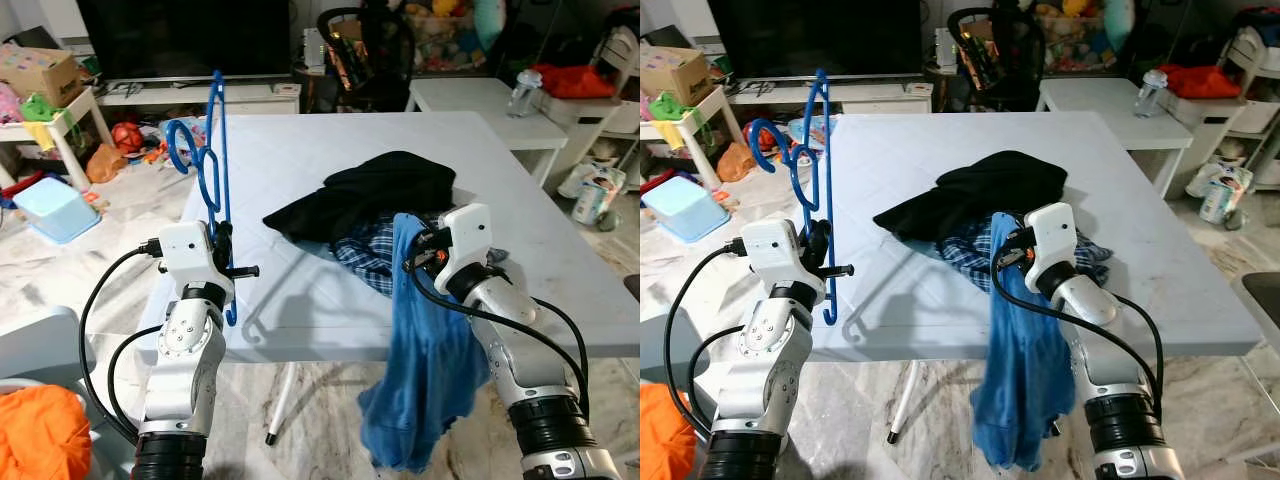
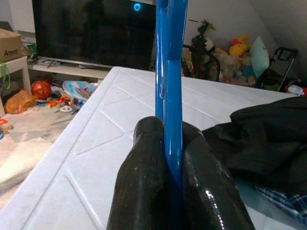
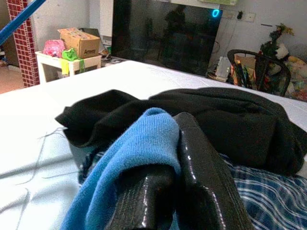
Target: Hang hanger
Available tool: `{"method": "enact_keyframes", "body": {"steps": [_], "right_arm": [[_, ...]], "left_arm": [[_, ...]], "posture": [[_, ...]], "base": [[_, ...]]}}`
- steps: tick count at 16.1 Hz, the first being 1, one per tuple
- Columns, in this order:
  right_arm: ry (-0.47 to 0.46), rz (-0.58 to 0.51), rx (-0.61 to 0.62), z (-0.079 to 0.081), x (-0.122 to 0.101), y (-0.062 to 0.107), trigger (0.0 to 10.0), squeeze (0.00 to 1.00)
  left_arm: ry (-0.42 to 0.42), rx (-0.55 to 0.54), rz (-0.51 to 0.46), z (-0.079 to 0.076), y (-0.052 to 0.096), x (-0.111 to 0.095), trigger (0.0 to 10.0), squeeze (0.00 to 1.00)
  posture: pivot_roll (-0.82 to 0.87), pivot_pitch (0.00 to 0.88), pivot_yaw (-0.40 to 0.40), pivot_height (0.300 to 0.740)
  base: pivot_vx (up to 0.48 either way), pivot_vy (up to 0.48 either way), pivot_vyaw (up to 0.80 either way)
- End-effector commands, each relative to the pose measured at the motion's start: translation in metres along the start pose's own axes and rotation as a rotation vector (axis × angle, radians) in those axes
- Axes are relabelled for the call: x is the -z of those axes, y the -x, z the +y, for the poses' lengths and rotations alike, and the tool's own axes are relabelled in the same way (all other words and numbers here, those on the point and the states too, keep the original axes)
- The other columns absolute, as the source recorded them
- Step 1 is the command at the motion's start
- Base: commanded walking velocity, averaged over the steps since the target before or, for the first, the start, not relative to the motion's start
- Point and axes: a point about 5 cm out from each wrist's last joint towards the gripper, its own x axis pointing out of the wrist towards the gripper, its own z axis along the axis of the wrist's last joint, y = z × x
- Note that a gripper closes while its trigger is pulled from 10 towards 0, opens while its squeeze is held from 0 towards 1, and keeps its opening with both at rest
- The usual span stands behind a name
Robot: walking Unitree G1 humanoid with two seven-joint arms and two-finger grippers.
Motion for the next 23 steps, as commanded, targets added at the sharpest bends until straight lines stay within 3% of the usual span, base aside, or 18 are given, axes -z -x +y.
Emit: {"method": "enact_keyframes", "body": {"steps": [1,3,5,6,8,10,13,14,16,17,19,20,21,22,23], "right_arm": [[0.008,-0.027,0.002,-0.004,-0.008,-0.004,10.0,0.00],[-0.010,-0.019,-0.001,-0.001,-0.007,-0.009,10.0,0.00],[-0.029,-0.047,-0.024,0.003,-0.019,-0.029,10.0,0.00],[-0.039,-0.091,-0.031,0.001,-0.048,-0.063,10.0,0.00],[-0.072,-0.136,-0.036,0.002,-0.104,-0.105,10.0,0.00],[-0.116,-0.195,-0.028,0.007,-0.149,-0.122,10.0,0.00],[-0.125,-0.369,0.045,-0.003,-0.219,-0.123,10.0,0.00],[-0.128,-0.517,0.114,-0.018,-0.264,-0.112,10.0,0.00],[-0.132,-0.575,0.141,-0.025,-0.280,-0.106,10.0,0.00],[-0.116,-0.570,0.151,-0.031,-0.276,-0.104,10.0,0.00],[0.019,-0.335,0.158,-0.032,-0.208,-0.114,10.0,0.00],[0.103,-0.169,0.162,-0.034,-0.161,-0.113,10.0,0.00],[0.117,-0.027,0.123,-0.035,-0.117,-0.107,10.0,0.00],[0.113,0.025,0.099,-0.034,-0.101,-0.104,10.0,0.00],[0.145,0.161,0.017,-0.032,-0.062,-0.092,10.0,1.00]], "left_arm": [[-0.003,0.000,0.005,-0.001,-0.001,-0.001,10.0,0.00],[-0.004,0.004,0.009,-0.002,-0.002,0.000,10.0,0.00],[-0.012,0.009,0.010,-0.004,-0.003,0.000,10.0,0.00],[-0.016,0.013,0.006,-0.006,-0.005,-0.001,10.0,0.00],[-0.016,0.002,-0.005,-0.005,-0.005,-0.004,10.0,0.00],[-0.020,-0.025,-0.006,0.001,-0.001,-0.003,10.0,0.00],[-0.022,-0.048,-0.023,0.004,0.002,-0.005,10.0,0.00],[-0.034,-0.055,-0.047,0.004,0.001,-0.009,10.0,0.00],[-0.035,-0.060,-0.054,0.005,0.001,-0.010,10.0,0.00],[-0.035,-0.061,-0.053,0.003,0.001,-0.009,10.0,0.00],[-0.028,-0.045,-0.047,-0.004,0.002,-0.007,10.0,0.00],[-0.032,-0.030,-0.052,-0.007,0.001,-0.007,10.0,0.00],[-0.035,-0.023,-0.056,-0.008,0.001,-0.008,10.0,0.00],[-0.035,-0.022,-0.056,-0.008,0.001,-0.009,10.0,0.00],[-0.036,-0.022,-0.054,-0.007,0.000,-0.008,10.0,0.00]], "posture": [[-0.13,0.000,0.015,0.740],[-0.13,0.000,0.016,0.740],[-0.13,0.000,0.016,0.740],[-0.11,0.000,0.006,0.740],[-0.09,0.000,-0.015,0.740],[-0.07,0.000,-0.034,0.740],[-0.04,0.000,-0.059,0.740],[-0.04,0.000,-0.066,0.740],[-0.05,0.000,-0.068,0.740],[-0.06,0.000,-0.065,0.740],[-0.06,0.000,-0.060,0.740],[-0.06,0.000,-0.056,0.740],[-0.06,0.000,-0.052,0.740],[-0.06,0.000,-0.052,0.740],[-0.07,0.000,-0.047,0.740]], "base": [[0.000,0.000,0.00],[0.000,0.000,0.00],[0.000,0.000,0.00],[0.000,0.000,0.00],[0.000,0.000,0.00],[0.000,0.000,0.00],[0.000,0.000,0.00],[0.000,0.000,0.00],[0.000,0.000,0.00],[0.000,0.000,0.00],[0.000,0.000,0.00],[0.000,0.000,0.00],[0.000,0.000,0.00],[0.000,0.000,0.00],[0.000,0.000,0.00]]}}
